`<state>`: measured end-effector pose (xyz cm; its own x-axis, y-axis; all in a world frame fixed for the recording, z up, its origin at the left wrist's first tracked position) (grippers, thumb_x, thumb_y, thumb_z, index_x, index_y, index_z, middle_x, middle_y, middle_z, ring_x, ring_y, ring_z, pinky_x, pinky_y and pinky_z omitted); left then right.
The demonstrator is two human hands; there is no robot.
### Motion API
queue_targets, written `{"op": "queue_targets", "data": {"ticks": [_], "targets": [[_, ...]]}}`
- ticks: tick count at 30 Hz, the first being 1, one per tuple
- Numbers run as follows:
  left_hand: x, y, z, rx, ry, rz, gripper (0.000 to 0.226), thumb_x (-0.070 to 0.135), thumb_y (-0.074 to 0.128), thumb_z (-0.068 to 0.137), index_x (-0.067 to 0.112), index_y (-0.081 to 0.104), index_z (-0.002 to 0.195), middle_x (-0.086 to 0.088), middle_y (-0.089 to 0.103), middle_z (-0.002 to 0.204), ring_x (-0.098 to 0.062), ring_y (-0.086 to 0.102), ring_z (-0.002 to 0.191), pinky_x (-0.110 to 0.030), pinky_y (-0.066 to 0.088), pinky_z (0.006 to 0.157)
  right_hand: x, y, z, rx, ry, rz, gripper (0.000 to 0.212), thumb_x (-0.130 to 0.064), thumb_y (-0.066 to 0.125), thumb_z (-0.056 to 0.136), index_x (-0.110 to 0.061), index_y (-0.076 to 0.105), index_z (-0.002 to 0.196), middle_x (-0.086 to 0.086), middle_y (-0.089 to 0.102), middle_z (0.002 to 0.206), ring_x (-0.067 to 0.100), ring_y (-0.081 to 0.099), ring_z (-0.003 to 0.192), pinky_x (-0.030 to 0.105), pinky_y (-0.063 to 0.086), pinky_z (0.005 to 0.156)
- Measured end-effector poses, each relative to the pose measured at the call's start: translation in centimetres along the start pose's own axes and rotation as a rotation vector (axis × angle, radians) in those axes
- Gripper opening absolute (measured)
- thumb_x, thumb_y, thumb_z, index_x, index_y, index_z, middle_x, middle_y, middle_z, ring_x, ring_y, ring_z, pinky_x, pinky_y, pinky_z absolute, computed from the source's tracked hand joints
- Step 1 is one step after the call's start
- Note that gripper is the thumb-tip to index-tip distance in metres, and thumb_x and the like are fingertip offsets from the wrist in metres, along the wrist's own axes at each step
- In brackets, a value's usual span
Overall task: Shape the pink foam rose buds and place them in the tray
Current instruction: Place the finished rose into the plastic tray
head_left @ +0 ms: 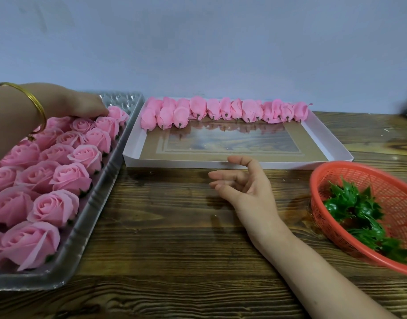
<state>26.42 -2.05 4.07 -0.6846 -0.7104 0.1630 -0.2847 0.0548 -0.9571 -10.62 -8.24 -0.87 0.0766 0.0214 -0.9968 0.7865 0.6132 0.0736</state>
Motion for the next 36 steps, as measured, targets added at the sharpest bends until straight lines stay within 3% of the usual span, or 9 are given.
{"op": "queue_targets", "data": {"ticks": [2,4,9,16,21,28,33,36], "targets": [[0.0,0.1,-0.1,-0.004,0.009,-0.012,0.036,0.000,0.044,0.096,0.000,0.052,0.060,-0.021,0.058,0.077,-0.031,0.054,0.075,-0.038,0.043,0.073,0.0,0.0,0.0,-0.001,0.003,0.007,0.045,0.017,0.059,0.083,-0.017,0.050,0.111,0.015,0.072,0.096,0.022,0.066,0.083,0.031,0.054,0.085],[-0.1,0.0,-0.1,0.005,0.010,-0.028,0.026,-0.003,0.044,0.094,-0.005,0.053,0.070,-0.023,0.057,0.079,-0.028,0.051,0.072,-0.034,0.040,0.066,0.0,0.0,0.0,-0.003,0.003,0.010,0.045,0.017,0.059,0.083,-0.016,0.049,0.111,0.015,0.072,0.096,0.022,0.066,0.082,0.030,0.054,0.084],[-0.1,-0.7,0.1,0.046,0.035,-0.013,0.008,-0.005,0.053,0.090,0.002,0.055,0.085,-0.014,0.052,0.077,-0.025,0.045,0.070,-0.028,0.034,0.060,0.0,0.0,0.0,-0.001,0.001,0.008,0.045,0.017,0.060,0.083,-0.016,0.050,0.111,0.013,0.073,0.095,0.022,0.067,0.080,0.032,0.054,0.085],[-0.2,-1.4,0.0,0.077,0.055,0.076,0.006,-0.002,0.061,0.083,0.002,0.062,0.088,-0.017,0.060,0.085,-0.027,0.050,0.077,-0.032,0.039,0.073,0.0,0.0,0.1,-0.001,0.002,0.018,0.045,0.017,0.060,0.082,-0.017,0.050,0.110,0.012,0.073,0.093,0.020,0.066,0.077,0.028,0.053,0.080],[-0.1,-1.9,-0.4,0.134,0.047,0.133,0.015,0.001,0.064,0.083,0.013,0.061,0.092,-0.012,0.060,0.095,-0.031,0.056,0.090,-0.033,0.042,0.082,-0.1,0.0,0.0,-0.008,0.004,0.016,0.045,0.017,0.061,0.081,-0.016,0.050,0.111,0.012,0.073,0.093,0.020,0.067,0.076,0.030,0.054,0.080],[0.0,-2.1,-0.8,0.099,0.029,0.122,0.020,-0.002,0.062,0.080,0.009,0.069,0.096,-0.017,0.070,0.094,-0.038,0.066,0.093,-0.037,0.050,0.083,-0.3,0.1,-0.1,-0.005,0.004,0.020,0.045,0.019,0.060,0.081,-0.011,0.050,0.113,0.016,0.072,0.095,0.021,0.065,0.074,0.027,0.052,0.076],[0.4,-2.1,-0.9,0.158,0.052,0.202,0.023,0.004,0.061,0.083,0.014,0.067,0.103,-0.014,0.064,0.104,-0.033,0.059,0.092,-0.035,0.047,0.086,-0.4,0.1,-0.1,-0.005,0.009,0.023,0.045,0.019,0.059,0.081,-0.010,0.050,0.114,0.016,0.072,0.095,0.023,0.064,0.076,0.029,0.052,0.077],[0.7,-2.1,-0.9,0.162,0.059,0.236,0.022,0.003,0.061,0.083,0.013,0.068,0.102,-0.010,0.060,0.098,-0.029,0.054,0.088,-0.033,0.044,0.082,-0.3,0.1,-0.1,-0.001,0.011,0.024,0.045,0.019,0.059,0.081,-0.009,0.049,0.115,0.018,0.071,0.096,0.023,0.064,0.076,0.029,0.052,0.077]]}}
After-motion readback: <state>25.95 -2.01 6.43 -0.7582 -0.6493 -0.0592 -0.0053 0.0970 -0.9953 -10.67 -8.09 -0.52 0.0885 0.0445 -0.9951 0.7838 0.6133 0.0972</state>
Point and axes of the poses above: each hand's wrist, its own z-axis towards the middle knuckle, its own y-axis out of the palm, x = y × z, the point moved 6 cm from there along z, towards the middle knuckle
